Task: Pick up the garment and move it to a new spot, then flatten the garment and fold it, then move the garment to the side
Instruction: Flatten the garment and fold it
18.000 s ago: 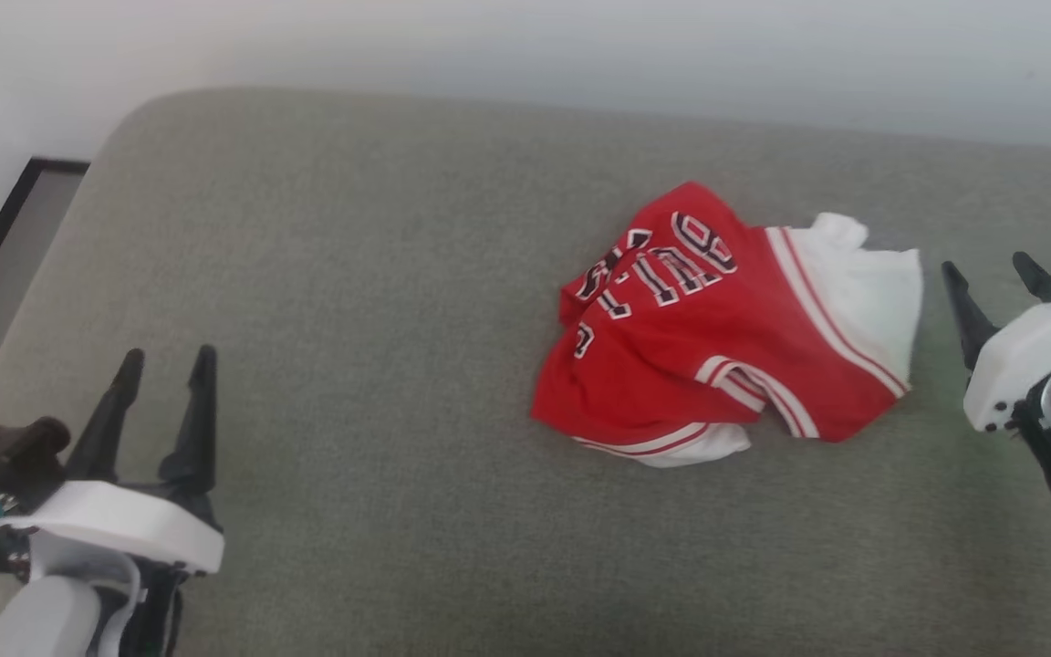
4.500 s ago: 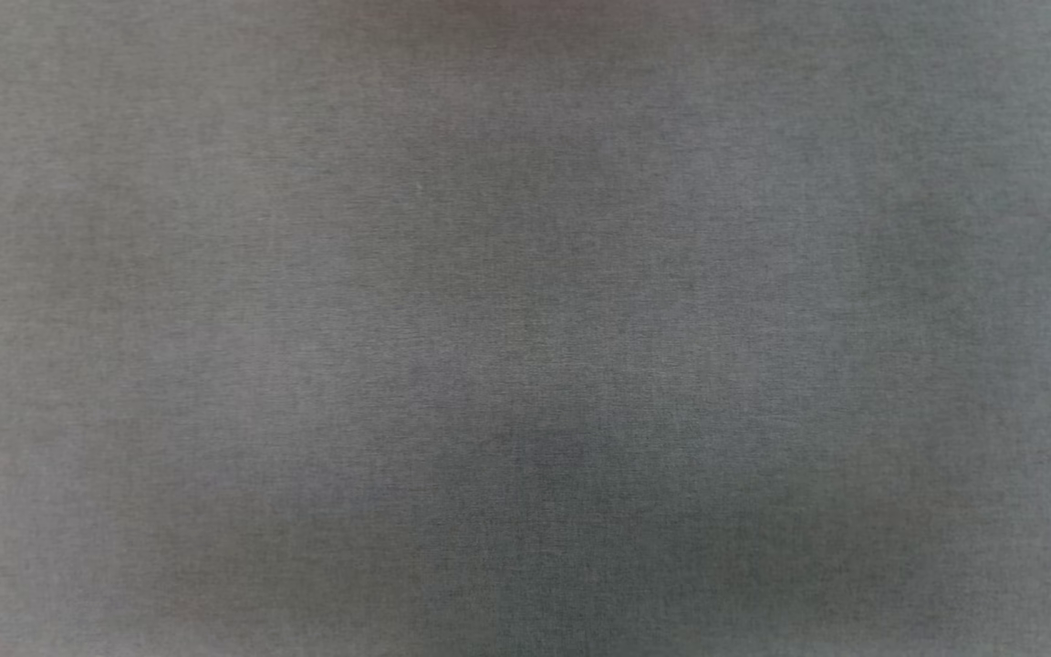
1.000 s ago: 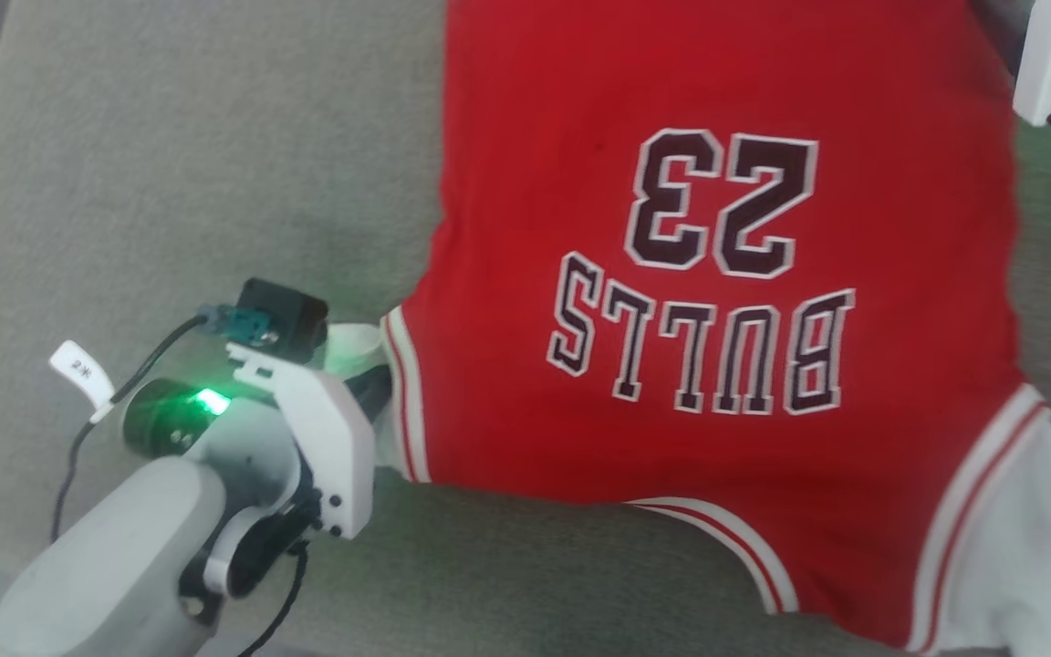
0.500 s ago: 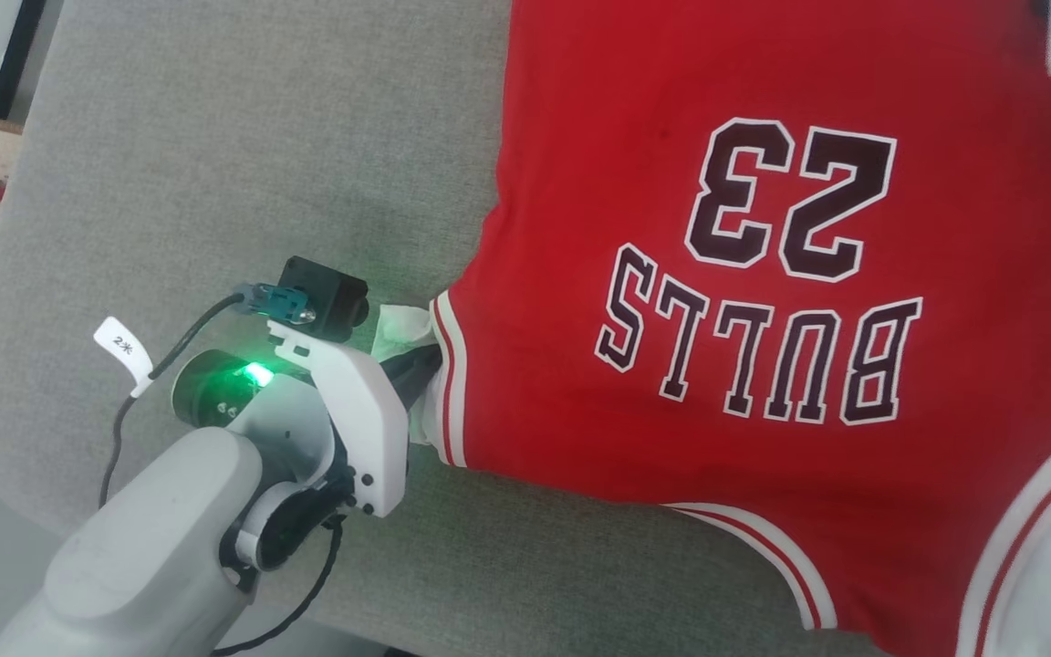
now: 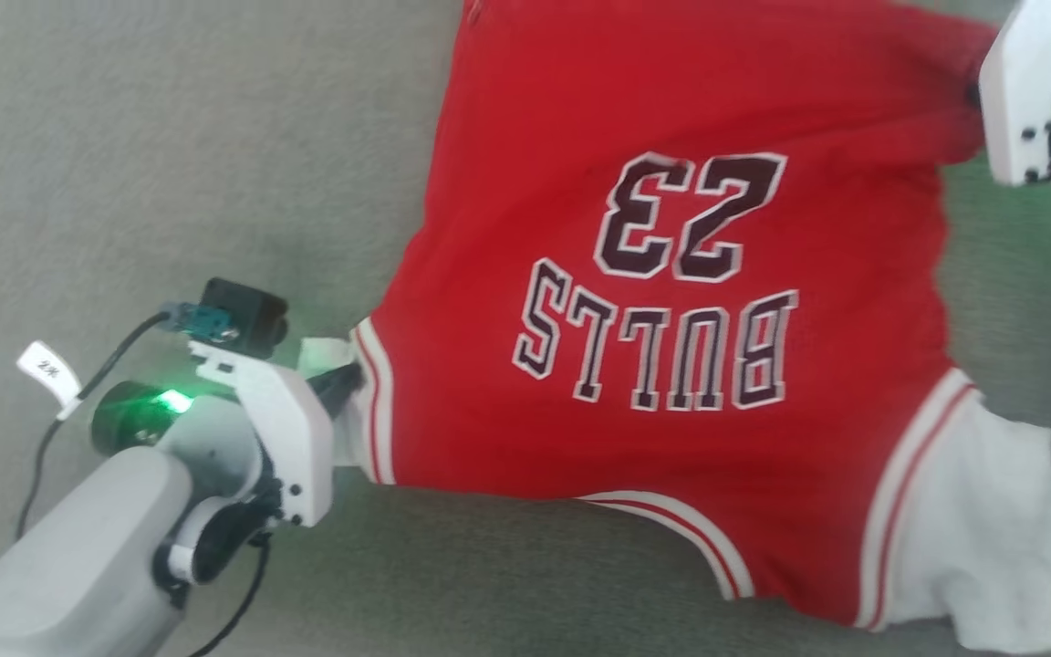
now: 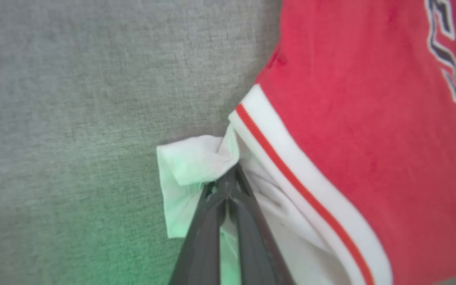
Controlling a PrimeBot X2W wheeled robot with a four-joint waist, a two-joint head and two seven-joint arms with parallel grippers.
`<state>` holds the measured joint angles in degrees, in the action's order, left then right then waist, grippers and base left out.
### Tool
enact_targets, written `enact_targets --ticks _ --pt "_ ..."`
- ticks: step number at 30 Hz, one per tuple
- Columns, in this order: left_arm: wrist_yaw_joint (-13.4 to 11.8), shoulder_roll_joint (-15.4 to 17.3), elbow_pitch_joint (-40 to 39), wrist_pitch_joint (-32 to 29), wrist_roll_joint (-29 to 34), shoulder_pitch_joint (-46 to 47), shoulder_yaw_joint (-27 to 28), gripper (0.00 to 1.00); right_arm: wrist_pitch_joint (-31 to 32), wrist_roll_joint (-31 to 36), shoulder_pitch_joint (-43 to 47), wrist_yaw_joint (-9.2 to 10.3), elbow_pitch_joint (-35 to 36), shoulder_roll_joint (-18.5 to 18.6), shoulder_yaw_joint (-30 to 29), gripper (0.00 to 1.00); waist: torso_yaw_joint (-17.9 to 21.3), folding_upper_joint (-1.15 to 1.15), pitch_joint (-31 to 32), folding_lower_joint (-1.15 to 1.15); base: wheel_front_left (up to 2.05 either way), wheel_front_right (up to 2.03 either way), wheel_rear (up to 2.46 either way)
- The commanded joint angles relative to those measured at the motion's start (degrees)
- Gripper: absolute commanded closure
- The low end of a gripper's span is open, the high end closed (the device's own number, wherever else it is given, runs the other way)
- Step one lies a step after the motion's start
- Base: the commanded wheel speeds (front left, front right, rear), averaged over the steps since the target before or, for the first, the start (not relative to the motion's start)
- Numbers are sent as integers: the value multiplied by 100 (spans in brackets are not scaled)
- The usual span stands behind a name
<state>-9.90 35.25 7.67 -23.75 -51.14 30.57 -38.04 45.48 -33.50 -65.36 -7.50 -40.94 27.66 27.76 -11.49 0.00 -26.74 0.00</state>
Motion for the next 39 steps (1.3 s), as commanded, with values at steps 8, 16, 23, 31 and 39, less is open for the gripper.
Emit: enact_targets --ticks 8,16,23,31,39 --pt "-340 413 -166 -222 -62 -294 104 100 325 -853 1499 1 1693 492 -130 100 682 0 498 0 0 0 0" --pt "-498 667 -484 -343 -100 -479 174 100 627 -919 3323 1 3161 604 -980 100 961 0 636 0 0 0 0" --pt "-548 698 -583 -385 -112 -498 167 100 769 -561 4570 1 3725 154 -1704 100 1015 0 629 0 0 0 0" --pt "-476 685 -506 -376 -154 -527 129 100 587 -15 5092 1 3374 -509 -1961 51 1036 0 636 0 0 0 0" --pt "-503 763 -501 -339 -190 -673 133 100 582 155 5022 5 3866 -520 -2264 0 1086 0 806 0 0 0 0"
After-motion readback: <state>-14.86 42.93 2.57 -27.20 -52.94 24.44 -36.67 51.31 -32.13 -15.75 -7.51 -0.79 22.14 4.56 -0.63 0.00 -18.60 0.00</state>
